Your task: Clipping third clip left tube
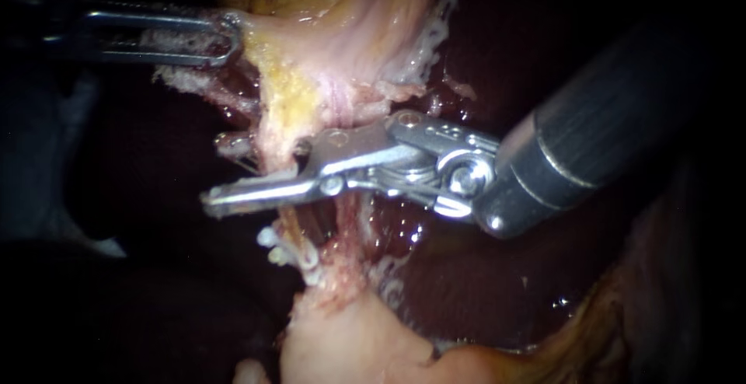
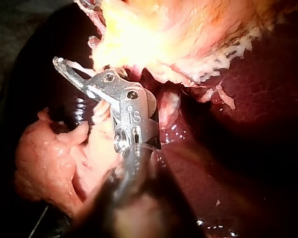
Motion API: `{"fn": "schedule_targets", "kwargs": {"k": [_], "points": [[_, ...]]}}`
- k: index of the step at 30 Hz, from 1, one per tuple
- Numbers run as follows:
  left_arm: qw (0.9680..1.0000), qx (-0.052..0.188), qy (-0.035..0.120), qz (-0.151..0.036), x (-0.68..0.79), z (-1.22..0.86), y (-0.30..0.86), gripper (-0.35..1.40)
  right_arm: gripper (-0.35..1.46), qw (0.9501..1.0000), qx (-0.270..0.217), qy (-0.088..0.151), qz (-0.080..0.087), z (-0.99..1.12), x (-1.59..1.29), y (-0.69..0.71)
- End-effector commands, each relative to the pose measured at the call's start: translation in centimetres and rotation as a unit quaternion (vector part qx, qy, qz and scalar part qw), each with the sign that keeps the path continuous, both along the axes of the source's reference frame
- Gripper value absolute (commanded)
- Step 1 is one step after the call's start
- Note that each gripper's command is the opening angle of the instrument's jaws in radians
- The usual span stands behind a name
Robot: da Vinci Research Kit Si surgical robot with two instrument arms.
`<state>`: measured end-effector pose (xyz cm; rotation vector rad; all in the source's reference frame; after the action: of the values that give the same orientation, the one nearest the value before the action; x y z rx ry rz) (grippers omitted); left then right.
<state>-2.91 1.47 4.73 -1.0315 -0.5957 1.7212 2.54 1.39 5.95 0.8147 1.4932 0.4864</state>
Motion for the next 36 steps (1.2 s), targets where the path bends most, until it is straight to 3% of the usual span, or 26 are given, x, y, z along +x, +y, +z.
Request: {"fn": "schedule_targets", "kwargs": {"k": [1,9,15,22,32,34,36], "points": [[1.0000,0.000,0.000,0.000,0.00,0.00,0.00,-0.35,0.49,1.0000,0.000,0.001,-0.001,-0.01,-0.02,-0.01],[1.0000,0.000,0.000,0.001,0.02,0.04,0.03,-0.35,0.48,0.9994,0.006,0.021,-0.027,-0.39,-0.15,-0.11],[1.0000,0.000,0.000,0.001,0.04,0.05,0.04,-0.35,0.42,0.9980,0.014,0.046,-0.041,-0.71,-0.24,-0.08],[1.0000,0.000,0.000,0.001,0.04,0.05,0.04,-0.35,0.36,0.9978,0.015,0.049,-0.042,-0.74,-0.25,-0.06],[1.0000,0.000,0.000,0.001,0.04,0.05,0.04,-0.35,-0.17,0.9980,0.012,0.048,-0.040,-0.72,-0.29,-0.06],[1.0000,0.000,0.000,0.001,0.04,0.04,0.03,-0.35,-0.35,0.9980,0.015,0.047,-0.041,-0.72,-0.30,-0.06],[1.0000,0.000,0.000,0.001,0.04,0.04,0.03,-0.35,-0.35,0.9980,0.024,0.045,-0.039,-0.71,-0.30,-0.06]]}}
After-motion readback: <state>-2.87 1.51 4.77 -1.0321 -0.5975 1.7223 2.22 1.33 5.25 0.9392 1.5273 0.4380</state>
